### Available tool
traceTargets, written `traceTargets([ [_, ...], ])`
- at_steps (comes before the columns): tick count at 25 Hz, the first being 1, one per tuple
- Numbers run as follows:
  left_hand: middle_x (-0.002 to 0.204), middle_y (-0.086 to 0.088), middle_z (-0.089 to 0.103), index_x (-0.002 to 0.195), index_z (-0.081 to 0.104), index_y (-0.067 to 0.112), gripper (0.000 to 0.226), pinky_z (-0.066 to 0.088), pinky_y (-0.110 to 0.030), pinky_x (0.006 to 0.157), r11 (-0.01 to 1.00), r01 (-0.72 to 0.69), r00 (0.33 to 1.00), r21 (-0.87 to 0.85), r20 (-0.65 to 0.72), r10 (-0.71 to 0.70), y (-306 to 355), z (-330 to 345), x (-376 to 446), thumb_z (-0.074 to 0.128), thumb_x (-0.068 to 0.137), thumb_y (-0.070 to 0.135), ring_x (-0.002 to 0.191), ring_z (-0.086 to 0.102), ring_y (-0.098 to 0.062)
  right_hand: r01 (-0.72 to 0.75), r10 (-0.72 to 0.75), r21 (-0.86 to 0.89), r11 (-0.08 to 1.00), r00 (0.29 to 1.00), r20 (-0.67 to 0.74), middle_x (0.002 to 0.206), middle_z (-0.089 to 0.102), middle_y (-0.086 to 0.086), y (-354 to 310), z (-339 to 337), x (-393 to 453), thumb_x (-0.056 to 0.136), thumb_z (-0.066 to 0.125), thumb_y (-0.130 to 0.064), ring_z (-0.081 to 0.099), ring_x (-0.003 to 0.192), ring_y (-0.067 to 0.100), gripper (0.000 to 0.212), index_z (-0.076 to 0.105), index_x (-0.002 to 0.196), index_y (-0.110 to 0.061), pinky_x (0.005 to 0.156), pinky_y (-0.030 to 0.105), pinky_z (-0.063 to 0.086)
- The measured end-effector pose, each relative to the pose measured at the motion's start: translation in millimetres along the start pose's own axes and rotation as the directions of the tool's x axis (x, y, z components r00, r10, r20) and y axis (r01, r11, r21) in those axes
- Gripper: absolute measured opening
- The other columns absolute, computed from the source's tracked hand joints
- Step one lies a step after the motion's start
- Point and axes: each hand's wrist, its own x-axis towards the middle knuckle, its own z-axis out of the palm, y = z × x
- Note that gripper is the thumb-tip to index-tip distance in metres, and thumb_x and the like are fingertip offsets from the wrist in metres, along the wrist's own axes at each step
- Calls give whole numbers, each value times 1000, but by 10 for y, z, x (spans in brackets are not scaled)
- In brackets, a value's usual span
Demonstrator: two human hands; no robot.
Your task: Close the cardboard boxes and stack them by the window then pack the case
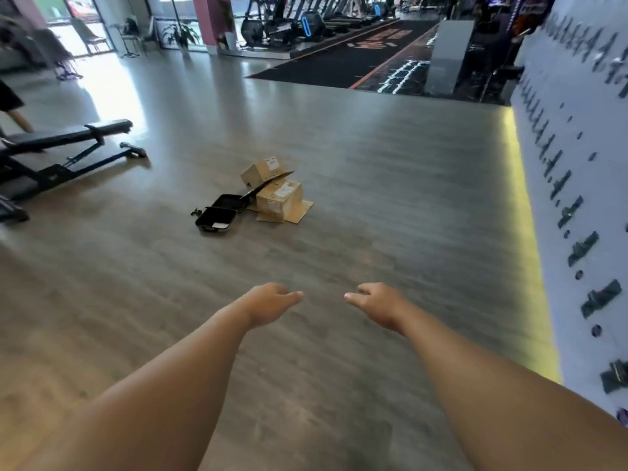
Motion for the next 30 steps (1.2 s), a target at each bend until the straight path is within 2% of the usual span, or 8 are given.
traceTargets([
  [4, 140, -1, 57, 138, 58, 26, 70, 43, -38, 102, 998, 36, 999, -58, -18, -37, 273, -504, 914, 49, 86, 73, 126, 53, -22, 22, -20, -29, 999, 999, 44, 153, 47, 6, -118, -449, 1153, 89, 56, -64, 44, 140, 24, 77, 50, 147, -13, 111, 33, 35],
  [9, 139, -1, 57, 136, 58, 24, 68, 42, -36, 96, 995, 66, 997, -70, -23, -68, 451, -1145, 2508, 48, 88, 71, 124, 53, -23, 34, -27, -71, 997, 996, 87, 155, 44, 4, -334, -994, 2814, 81, 54, -71, 41, 142, 24, 88, 46, 149, -16, 115, 35, 33],
  [14, 140, -1, 55, 138, 56, 24, 72, 42, -37, 95, 992, 78, 997, -97, -11, -79, 812, -1927, 3950, 47, 87, 73, 125, 52, -23, 36, -27, -105, 994, 996, 85, 155, 45, 6, -662, -1683, 4335, 87, 55, -65, 43, 141, 24, 82, 46, 148, -13, 115, 36, 33],
  [17, 136, 2, 55, 139, 55, 26, 74, 40, -36, 91, 991, 79, 997, -105, -13, -80, 1072, -2349, 4724, 48, 84, 75, 121, 52, -21, 48, -41, -107, 993, 997, 64, 153, 47, 7, -817, -2111, 5146, 81, 52, -69, 44, 140, 24, 87, 48, 147, -13, 114, 36, 35],
  [21, 128, 1, 59, 129, 61, 24, 66, 40, -33, 80, 994, 82, 997, -78, 3, -82, 1350, -2695, 5764, 47, 86, 73, 104, 51, -16, 42, -34, -118, 992, 997, 66, 151, 49, 4, -843, -2554, 6166, 78, 50, -73, 47, 137, 24, 88, 51, 145, -16, 109, 36, 37],
  [26, 120, -1, 62, 119, 65, 23, 54, 48, -39, 96, 989, 122, 992, -89, -7, -123, 1774, -3133, 7392, 48, 91, 66, 108, 59, -21, 78, -69, -66, 995, 990, 122, 156, 42, 6, -850, -3226, 7846, 81, 52, -70, 42, 142, 25, 90, 43, 150, -15, 116, 42, 33],
  [28, 115, -4, 65, 116, 65, 20, 53, 50, -41, 94, 980, 150, 988, -131, -28, -155, 1975, -3352, 7938, 50, 92, 64, 105, 62, -23, 77, -65, -80, 994, 987, 148, 156, 42, 5, -943, -3534, 8444, 82, 53, -70, 42, 142, 25, 89, 43, 151, -16, 115, 41, 34],
  [30, 111, 2, 64, 115, 64, 24, 54, 49, -35, 86, 979, 171, 984, -110, -24, -174, 2138, -3561, 8389, 48, 89, 69, 100, 59, -16, 105, -83, -111, 988, 980, 183, 156, 43, 5, -1059, -3800, 8982, 84, 53, -70, 42, 141, 25, 86, 43, 151, -17, 115, 40, 35],
])
